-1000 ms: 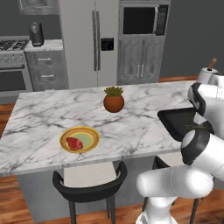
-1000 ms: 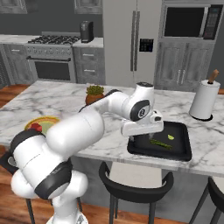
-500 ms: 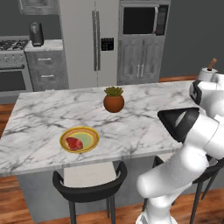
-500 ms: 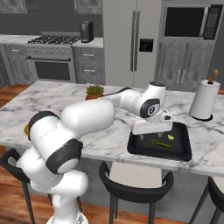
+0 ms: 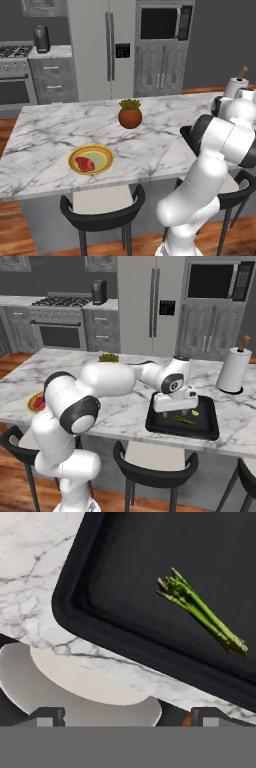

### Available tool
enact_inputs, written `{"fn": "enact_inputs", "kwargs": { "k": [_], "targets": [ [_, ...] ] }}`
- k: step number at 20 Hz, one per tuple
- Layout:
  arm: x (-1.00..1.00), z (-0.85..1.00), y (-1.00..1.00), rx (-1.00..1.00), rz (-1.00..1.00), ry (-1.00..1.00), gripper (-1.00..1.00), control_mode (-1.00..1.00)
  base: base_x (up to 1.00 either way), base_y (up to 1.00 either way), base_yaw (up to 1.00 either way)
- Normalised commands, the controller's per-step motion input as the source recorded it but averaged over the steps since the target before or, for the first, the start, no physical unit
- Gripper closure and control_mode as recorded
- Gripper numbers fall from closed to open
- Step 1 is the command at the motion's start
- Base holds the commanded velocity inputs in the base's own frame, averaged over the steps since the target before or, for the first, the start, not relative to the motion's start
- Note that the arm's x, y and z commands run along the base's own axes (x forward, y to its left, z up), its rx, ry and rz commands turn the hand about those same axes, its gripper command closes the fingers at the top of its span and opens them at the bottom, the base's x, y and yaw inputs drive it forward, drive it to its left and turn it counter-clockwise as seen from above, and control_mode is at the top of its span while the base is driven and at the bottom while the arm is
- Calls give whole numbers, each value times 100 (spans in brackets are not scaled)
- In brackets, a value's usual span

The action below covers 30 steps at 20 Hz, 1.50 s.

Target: Create a steak meal by picking up the steak and asparagus from the tray and placing them on the plate. Leave the lemon wedge on the tray.

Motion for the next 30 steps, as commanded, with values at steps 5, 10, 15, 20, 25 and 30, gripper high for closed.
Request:
{"fn": "enact_inputs", "kwargs": {
  "k": [5,10,15,20,25,30],
  "targets": [
    [24,-26,-28,1,4,0,-100,-100,0,0,0],
    [11,-23,-22,1,8,-7,-100,-100,0,0,0],
    [14,-20,-5,0,9,-11,-100,-100,0,0,0],
    [17,-16,0,0,9,-10,-100,-100,0,0,0],
    [23,-15,0,0,7,-5,-100,-100,0,0,0],
    [34,-16,-5,0,5,0,-100,-100,0,0,0]
  ]
}}
